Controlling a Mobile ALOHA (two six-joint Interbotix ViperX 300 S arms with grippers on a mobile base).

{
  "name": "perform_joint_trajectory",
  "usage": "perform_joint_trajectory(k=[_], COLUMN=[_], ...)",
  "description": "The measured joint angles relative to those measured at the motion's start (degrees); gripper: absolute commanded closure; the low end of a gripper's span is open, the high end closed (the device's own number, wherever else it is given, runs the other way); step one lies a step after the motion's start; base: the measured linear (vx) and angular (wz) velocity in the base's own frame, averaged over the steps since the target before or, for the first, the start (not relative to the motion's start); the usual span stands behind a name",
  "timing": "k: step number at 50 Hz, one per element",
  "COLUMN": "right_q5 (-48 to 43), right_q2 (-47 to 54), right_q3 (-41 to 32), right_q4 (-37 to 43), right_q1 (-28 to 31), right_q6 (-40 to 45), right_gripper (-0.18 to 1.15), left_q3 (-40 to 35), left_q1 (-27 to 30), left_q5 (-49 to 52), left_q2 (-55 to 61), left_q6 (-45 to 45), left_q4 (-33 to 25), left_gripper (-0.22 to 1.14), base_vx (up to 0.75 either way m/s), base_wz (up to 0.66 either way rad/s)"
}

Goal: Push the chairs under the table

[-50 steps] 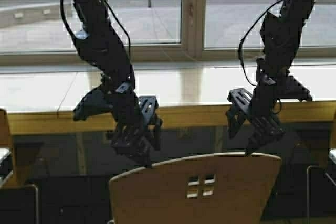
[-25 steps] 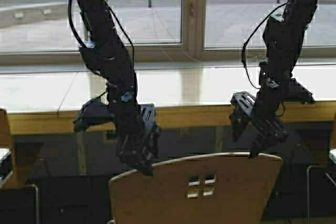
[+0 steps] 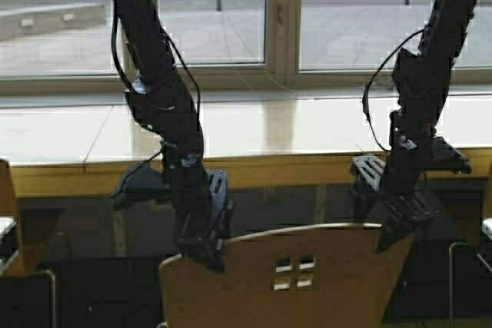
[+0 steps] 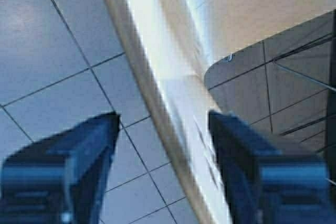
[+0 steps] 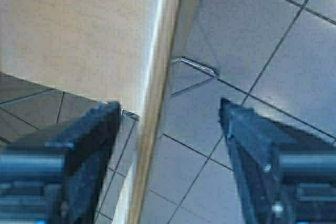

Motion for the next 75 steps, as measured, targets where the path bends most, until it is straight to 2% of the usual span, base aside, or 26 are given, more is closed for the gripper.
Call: perform_joint_trajectory(k=[23, 30, 35, 44, 48, 55, 75], right_q5=[3.9, 4.7, 5.4, 5.6, 6.2, 7.3, 7.9], right_q2=[9.1, 11.6, 12.2, 12.2, 12.3, 12.0, 11.2], right_q3=[-8.5, -9.8, -10.4, -11.2, -11.1, -10.5, -8.3], right_q4=[-0.1, -0.1, -0.1, 0.0, 0.2, 0.2, 0.2], right_q1=[-0.1, -0.2, -0.4, -0.4, -0.5, -0.7, -1.0], right_q6=[0.0, 0.0, -0.1, 0.4, 1.8, 2.2, 4.6], right_gripper=[0.05, 0.11, 0.28, 0.81, 0.97, 0.93, 0.94], left_q3=[-4.4, -6.0, -6.8, -6.9, -7.1, -7.1, -8.1], left_q1=[2.2, 2.8, 2.9, 3.5, 3.9, 4.3, 6.9], left_q5=[1.2, 1.5, 1.6, 2.0, 2.5, 3.2, 3.9], left_q2=[5.4, 6.9, 7.8, 8.8, 8.9, 8.9, 9.0], left_q6=[0.2, 0.3, 0.4, -1.5, -1.8, -1.8, -1.8], left_q4=[0.0, 0.1, 0.0, -0.5, -0.6, -0.6, 0.7], left_gripper=[0.04, 0.12, 0.31, 0.76, 0.89, 0.89, 0.88], base_vx=[0.00, 0.00, 0.01, 0.02, 0.02, 0.02, 0.09], base_wz=[0.00, 0.00, 0.01, 0.02, 0.04, 0.03, 0.11])
